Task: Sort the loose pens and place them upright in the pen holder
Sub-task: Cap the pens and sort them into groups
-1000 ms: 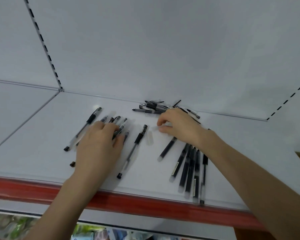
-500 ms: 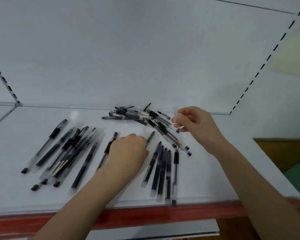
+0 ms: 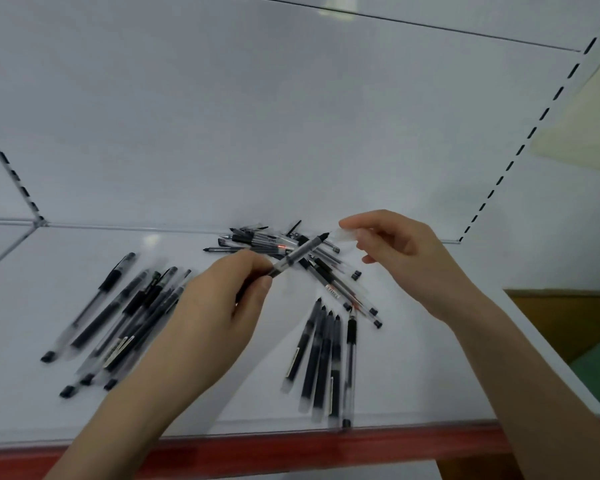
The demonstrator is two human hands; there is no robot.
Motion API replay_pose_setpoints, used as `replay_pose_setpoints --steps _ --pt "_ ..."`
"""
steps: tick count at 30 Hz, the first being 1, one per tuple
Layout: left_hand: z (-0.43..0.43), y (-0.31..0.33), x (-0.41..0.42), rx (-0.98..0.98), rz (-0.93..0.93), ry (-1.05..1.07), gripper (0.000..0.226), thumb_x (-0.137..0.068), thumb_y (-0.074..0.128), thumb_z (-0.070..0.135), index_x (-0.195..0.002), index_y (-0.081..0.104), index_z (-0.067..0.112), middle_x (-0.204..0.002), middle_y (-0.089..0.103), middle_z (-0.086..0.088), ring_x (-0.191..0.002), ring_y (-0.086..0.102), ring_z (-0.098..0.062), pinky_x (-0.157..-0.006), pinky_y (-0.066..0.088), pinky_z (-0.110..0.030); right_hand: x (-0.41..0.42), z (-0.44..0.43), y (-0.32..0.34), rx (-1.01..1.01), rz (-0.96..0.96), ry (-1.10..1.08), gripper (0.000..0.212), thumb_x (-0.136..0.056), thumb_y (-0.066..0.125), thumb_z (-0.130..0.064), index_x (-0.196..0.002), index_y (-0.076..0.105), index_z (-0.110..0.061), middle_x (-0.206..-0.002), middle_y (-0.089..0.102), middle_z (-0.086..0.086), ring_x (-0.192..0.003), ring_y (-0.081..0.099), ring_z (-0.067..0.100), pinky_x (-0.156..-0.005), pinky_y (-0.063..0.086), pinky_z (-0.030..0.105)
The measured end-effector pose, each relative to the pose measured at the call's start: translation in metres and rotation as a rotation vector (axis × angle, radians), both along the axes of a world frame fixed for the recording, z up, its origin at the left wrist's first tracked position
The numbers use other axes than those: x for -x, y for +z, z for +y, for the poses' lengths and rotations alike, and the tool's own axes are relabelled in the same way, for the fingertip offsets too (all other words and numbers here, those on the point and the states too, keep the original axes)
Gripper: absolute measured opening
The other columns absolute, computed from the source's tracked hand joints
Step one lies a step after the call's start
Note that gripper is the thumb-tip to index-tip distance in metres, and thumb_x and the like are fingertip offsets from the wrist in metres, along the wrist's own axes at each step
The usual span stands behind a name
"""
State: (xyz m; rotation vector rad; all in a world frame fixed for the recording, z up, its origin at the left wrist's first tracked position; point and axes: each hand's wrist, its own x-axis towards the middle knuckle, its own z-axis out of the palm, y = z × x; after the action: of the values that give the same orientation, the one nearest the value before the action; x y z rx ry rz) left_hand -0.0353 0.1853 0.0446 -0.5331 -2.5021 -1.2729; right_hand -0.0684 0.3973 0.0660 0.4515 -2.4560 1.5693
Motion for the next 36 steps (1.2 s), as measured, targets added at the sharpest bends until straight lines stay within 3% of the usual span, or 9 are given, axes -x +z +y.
replay_pose_setpoints --steps 3,8,13,18,23,26,30,33,36 --pt "-0.003 0.0 -0.001 0.033 0.035 0.014 0.03 -0.089 0.051 0.013 -0.077 0.046 0.04 -0.063 0.052 0.009 -0.069 0.05 0.0 -0.062 0.039 -0.009 0.0 -0.002 0.005 -0.016 0.036 0.025 0.032 -0.092 0.051 -0.009 -0.087 0.064 -0.037 -0.084 0.064 -0.022 -0.079 0.056 0.001 -0.076 0.05 0.022" --pt "-0.004 0.0 -0.002 0.044 0.033 0.019 0.022 -0.089 0.051 0.013 -0.079 0.051 0.032 -0.062 0.053 0.008 -0.07 0.05 -0.002 -0.063 0.039 -0.01 0.0 -0.006 0.007 -0.104 0.091 0.053 0.03 -0.092 0.052 -0.011 -0.09 0.063 -0.039 -0.094 0.062 -0.015 -0.082 0.055 0.0 -0.077 0.049 0.024" --pt "-0.004 0.001 -0.002 0.063 0.027 0.008 0.02 -0.088 0.051 0.013 -0.079 0.052 0.03 -0.061 0.052 0.009 -0.07 0.05 0.0 -0.063 0.039 -0.008 0.001 -0.005 0.007 -0.135 0.089 0.089 0.034 -0.091 0.052 -0.009 -0.09 0.063 -0.04 -0.084 0.06 -0.026 -0.082 0.054 -0.003 -0.074 0.048 0.018" --pt "-0.003 0.001 -0.002 0.065 0.02 0.02 0.018 -0.087 0.053 0.011 -0.08 0.055 0.026 -0.061 0.052 0.01 -0.07 0.05 0.004 -0.063 0.038 -0.005 0.002 -0.003 0.009 -0.14 0.051 0.094 0.03 -0.091 0.053 -0.008 -0.092 0.064 -0.036 -0.083 0.057 -0.014 -0.08 0.054 -0.001 -0.077 0.047 0.017" --pt "-0.004 0.0 -0.002 0.046 0.001 0.039 0.015 -0.087 0.05 0.025 -0.077 0.053 0.035 -0.061 0.057 0.005 -0.067 0.051 0.003 -0.059 0.037 -0.004 0.002 -0.003 0.012 -0.076 0.012 0.053 0.023 -0.089 0.056 -0.01 -0.086 0.062 -0.032 -0.08 0.064 -0.015 -0.075 0.059 -0.002 -0.073 0.05 0.017" --pt "-0.006 0.002 -0.003 0.015 -0.024 0.061 0.025 -0.089 0.052 0.023 -0.073 0.048 0.041 -0.082 0.057 0.024 -0.064 0.051 0.005 -0.058 0.037 -0.004 0.003 -0.003 0.01 0.081 -0.067 -0.028 0.011 -0.09 0.055 -0.012 -0.089 0.063 -0.02 -0.074 0.067 -0.006 -0.065 0.061 0.002 -0.065 0.052 0.016" --pt "-0.005 0.002 -0.005 0.005 -0.035 0.088 0.032 -0.087 0.055 0.012 -0.072 0.048 0.04 -0.06 0.055 0.0 -0.064 0.051 0.001 -0.056 0.038 -0.006 0.005 -0.006 0.004 0.336 -0.258 -0.071 0.005 -0.085 0.061 -0.006 -0.088 0.062 -0.009 -0.071 0.071 0.0 -0.061 0.063 0.007 -0.059 0.053 0.016" --pt "-0.005 0.001 -0.005 -0.013 -0.05 0.091 0.032 -0.086 0.055 0.012 -0.072 0.049 0.04 -0.06 0.057 0.001 -0.063 0.051 0.001 -0.056 0.038 -0.006 0.005 -0.01 0.001 0.402 -0.302 -0.071 0.011 -0.081 0.064 -0.002 -0.085 0.063 -0.012 -0.073 0.064 0.001 -0.06 0.059 0.006 -0.058 0.051 0.015" --pt "-0.005 0.0 -0.006 -0.039 -0.07 0.088 0.031 -0.086 0.055 0.012 -0.072 0.05 0.039 -0.075 0.059 0.021 -0.061 0.051 0.002 -0.054 0.037 -0.006 0.005 -0.014 -0.001 0.459 -0.299 -0.07 0.011 -0.08 0.065 -0.006 -0.085 0.063 -0.015 -0.065 0.057 -0.005 -0.056 0.054 0.005 -0.058 0.049 0.016"
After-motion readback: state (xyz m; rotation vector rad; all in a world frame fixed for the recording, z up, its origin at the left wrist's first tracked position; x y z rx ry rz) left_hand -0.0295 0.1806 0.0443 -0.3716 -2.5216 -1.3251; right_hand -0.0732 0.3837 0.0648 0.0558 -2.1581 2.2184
